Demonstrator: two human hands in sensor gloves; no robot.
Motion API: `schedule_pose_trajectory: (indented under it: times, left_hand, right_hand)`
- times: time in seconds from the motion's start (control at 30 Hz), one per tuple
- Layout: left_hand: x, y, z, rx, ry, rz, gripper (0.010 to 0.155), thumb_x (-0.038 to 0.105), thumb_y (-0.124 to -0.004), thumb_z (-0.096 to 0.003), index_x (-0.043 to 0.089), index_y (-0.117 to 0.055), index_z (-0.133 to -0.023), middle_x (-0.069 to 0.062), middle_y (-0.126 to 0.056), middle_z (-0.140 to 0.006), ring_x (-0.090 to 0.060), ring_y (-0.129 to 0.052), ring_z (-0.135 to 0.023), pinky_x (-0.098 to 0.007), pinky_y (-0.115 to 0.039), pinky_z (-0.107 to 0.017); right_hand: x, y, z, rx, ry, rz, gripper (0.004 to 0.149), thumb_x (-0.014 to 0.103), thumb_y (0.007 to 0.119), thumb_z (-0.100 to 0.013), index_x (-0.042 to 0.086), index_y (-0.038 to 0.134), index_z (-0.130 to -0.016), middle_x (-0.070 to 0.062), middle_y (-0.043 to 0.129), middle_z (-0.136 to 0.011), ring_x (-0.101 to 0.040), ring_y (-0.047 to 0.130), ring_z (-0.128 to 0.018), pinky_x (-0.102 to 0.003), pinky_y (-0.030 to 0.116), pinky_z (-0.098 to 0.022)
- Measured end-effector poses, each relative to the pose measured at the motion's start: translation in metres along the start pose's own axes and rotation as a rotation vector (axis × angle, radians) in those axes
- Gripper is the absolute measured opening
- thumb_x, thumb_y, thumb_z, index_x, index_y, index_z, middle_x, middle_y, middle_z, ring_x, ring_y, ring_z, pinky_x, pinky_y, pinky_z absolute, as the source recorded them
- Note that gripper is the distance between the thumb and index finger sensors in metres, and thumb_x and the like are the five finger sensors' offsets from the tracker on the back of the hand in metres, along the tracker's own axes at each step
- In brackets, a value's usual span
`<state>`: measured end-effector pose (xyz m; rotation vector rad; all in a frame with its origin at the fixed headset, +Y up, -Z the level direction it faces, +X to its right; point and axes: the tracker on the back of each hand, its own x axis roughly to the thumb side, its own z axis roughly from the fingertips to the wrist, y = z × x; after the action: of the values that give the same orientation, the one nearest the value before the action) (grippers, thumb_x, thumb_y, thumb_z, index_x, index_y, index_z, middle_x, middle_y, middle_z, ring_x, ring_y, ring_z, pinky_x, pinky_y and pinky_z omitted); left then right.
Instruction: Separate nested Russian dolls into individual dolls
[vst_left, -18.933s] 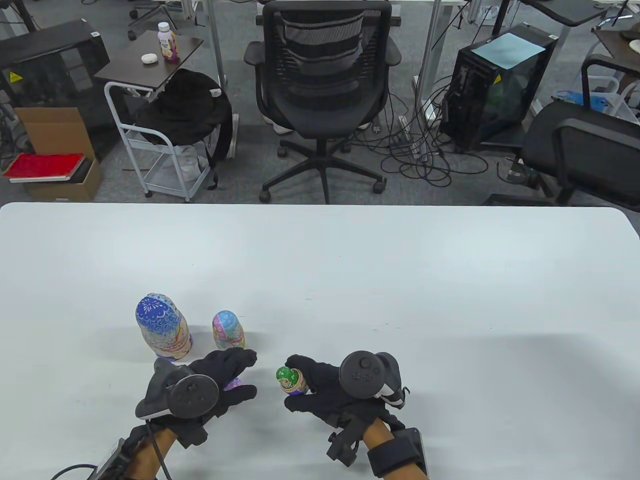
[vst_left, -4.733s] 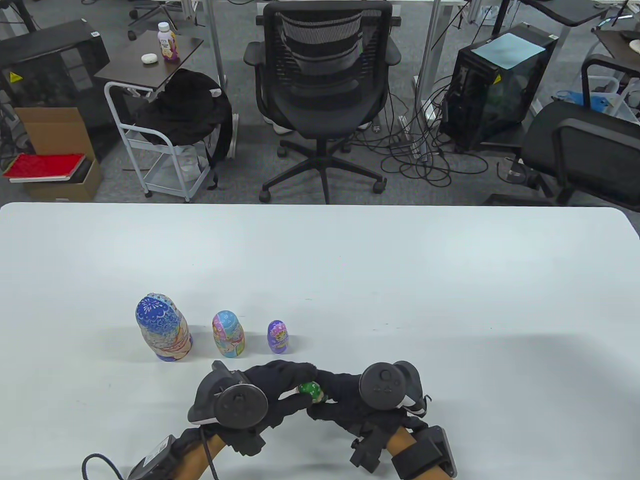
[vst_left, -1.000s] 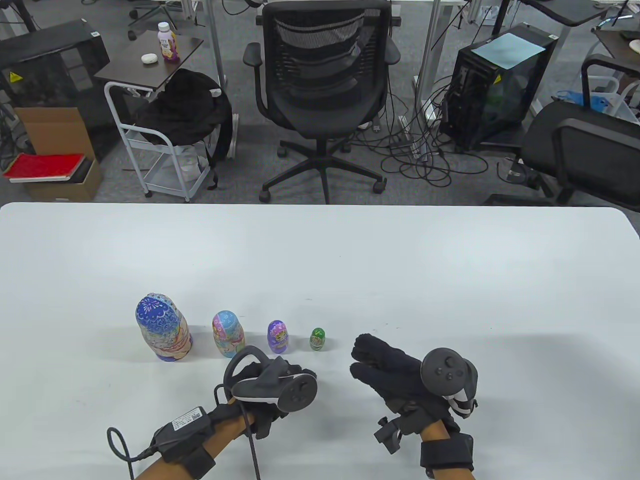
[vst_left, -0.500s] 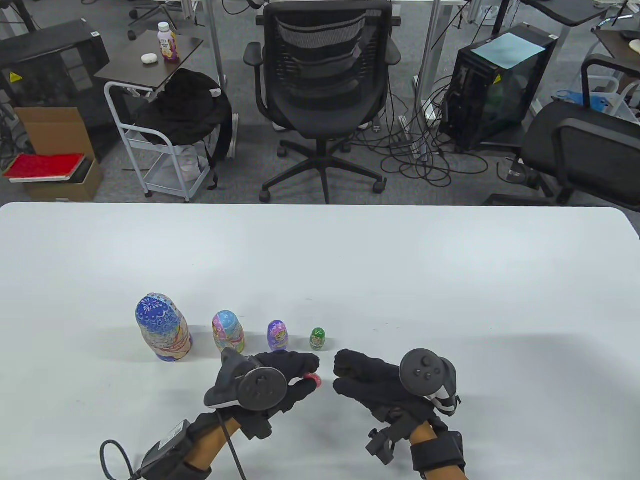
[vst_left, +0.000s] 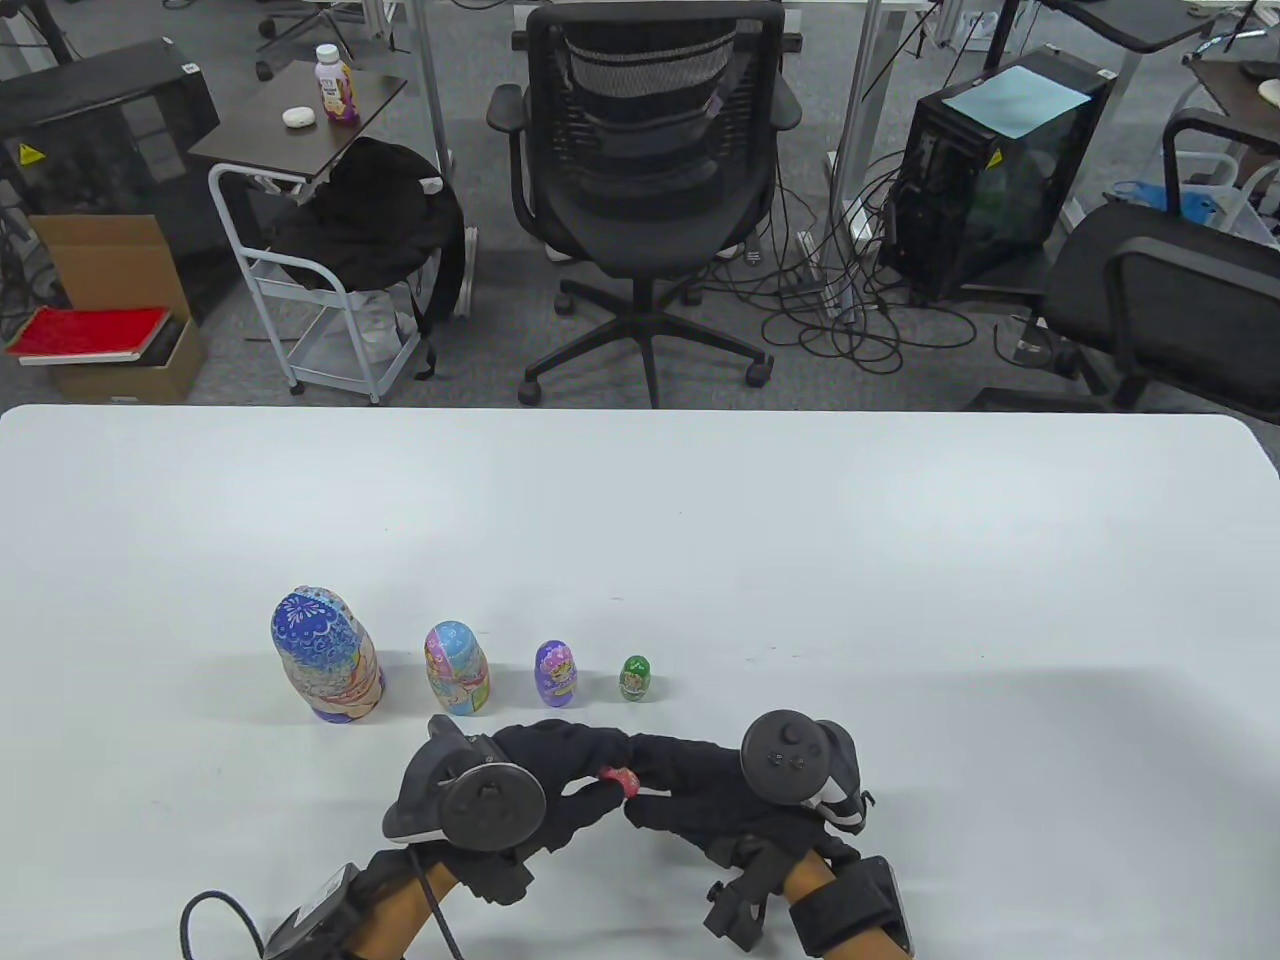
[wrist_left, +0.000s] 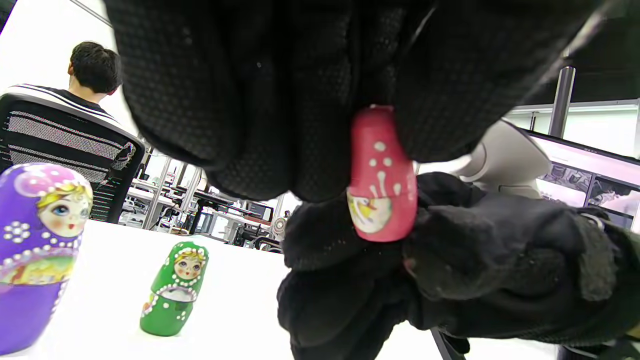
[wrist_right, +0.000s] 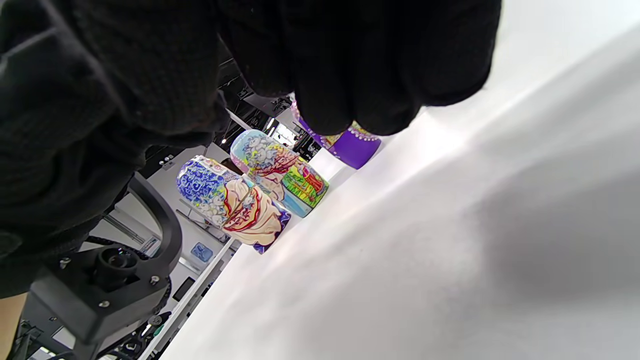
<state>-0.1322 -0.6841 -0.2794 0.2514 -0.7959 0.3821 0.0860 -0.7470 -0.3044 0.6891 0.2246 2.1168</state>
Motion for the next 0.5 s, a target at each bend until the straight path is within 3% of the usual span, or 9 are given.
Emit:
schedule_pose_trajectory:
  times: [0.5]
  left_hand:
    - [0.007, -0.014, -0.002, -0.081, -0.007, 0.025, 0.048, 0.042, -0.086, -0.0508, 0.018, -0.081, -0.092, -0.004, -0.1, -0.079, -0.027, -0.105, -0.066, -0.038, -0.093, -0.05]
  right_hand:
    - [0.005, 0.003, 0.001, 0.004, -0.082, 0.057, 0.061, 0.04, 0.089, -0.041, 0.007, 0.081, -0.091, -0.022, 0.096, -0.08, -0.042, 0.094, -0.07, -0.051, 0.081, -0.052]
